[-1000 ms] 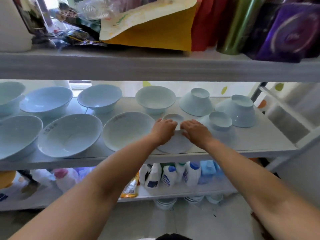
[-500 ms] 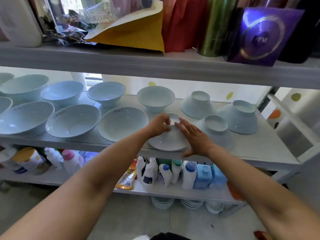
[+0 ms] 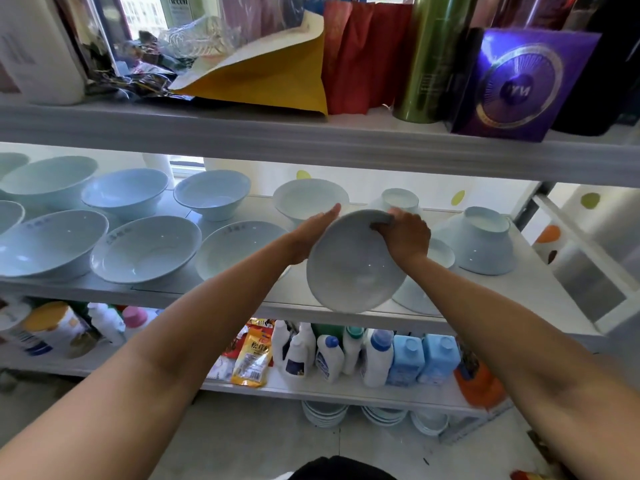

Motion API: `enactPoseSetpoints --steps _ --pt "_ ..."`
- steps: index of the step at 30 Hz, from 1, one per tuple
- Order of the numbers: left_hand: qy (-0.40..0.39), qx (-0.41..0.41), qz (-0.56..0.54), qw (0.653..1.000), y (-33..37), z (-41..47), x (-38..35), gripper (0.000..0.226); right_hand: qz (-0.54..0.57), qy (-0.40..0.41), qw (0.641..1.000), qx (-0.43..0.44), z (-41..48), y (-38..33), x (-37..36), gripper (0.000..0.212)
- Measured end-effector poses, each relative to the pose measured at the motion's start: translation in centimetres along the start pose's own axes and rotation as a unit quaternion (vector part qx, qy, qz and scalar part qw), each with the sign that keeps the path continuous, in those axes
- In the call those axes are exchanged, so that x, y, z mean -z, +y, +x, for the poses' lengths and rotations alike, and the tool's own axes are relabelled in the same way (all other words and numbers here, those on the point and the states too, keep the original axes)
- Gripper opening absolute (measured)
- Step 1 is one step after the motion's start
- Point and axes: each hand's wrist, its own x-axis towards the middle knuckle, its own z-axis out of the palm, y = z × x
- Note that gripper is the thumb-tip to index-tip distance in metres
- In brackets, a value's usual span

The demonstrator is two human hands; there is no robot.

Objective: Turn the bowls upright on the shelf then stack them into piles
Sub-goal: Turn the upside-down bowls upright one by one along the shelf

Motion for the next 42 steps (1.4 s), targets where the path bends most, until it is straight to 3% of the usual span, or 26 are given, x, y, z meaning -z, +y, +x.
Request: enactPoseSetpoints --steps 3,9,19,23,32,36,39,42 --pt "0.003 0.013 -0.073 0.997 -0.5 0.0 1.3 0.061 0.042 -0.058 0.996 -0.058 0.2 0.1 -1.1 0.038" --pt "0.08 -0.021 0.125 0.989 -1.5 0.1 1.9 0.023 0.058 -0.123 0.983 -0.127 0.0 -0.2 -3.7 0.04" --pt "0.161 -0.056 0.31 0.935 -3.3 2.3 2.1 0.027 0.05 -0.137 0.981 -0.13 1.9 -0.6 -5.2 0.037" --pt "0.17 -0.047 0.358 0.917 -3.8 3.2 2.2 0.039 0.055 -0.136 0.984 -0.103 2.1 -0.3 -6.1 0.026" --pt "0.132 -0.023 0.541 0.831 -4.4 5.4 2.5 0.038 0.045 -0.198 0.976 -0.078 1.8 0.6 -7.4 0.049" --pt "0.138 -0.047 0.571 0.808 -4.6 6.3 1.7 0.037 0.012 -0.148 0.989 0.025 1.2 1.8 -6.4 0.051" --pt "0.159 -0.093 0.558 0.809 -4.5 7.2 0.2 0.046 -0.05 -0.089 0.99 0.102 0.0 4.1 -5.4 0.057" --pt "0.148 -0.166 0.537 0.814 -3.9 7.8 -2.5 0.054 -0.085 -0.063 0.991 0.087 -1.3 7.4 -4.6 0.062"
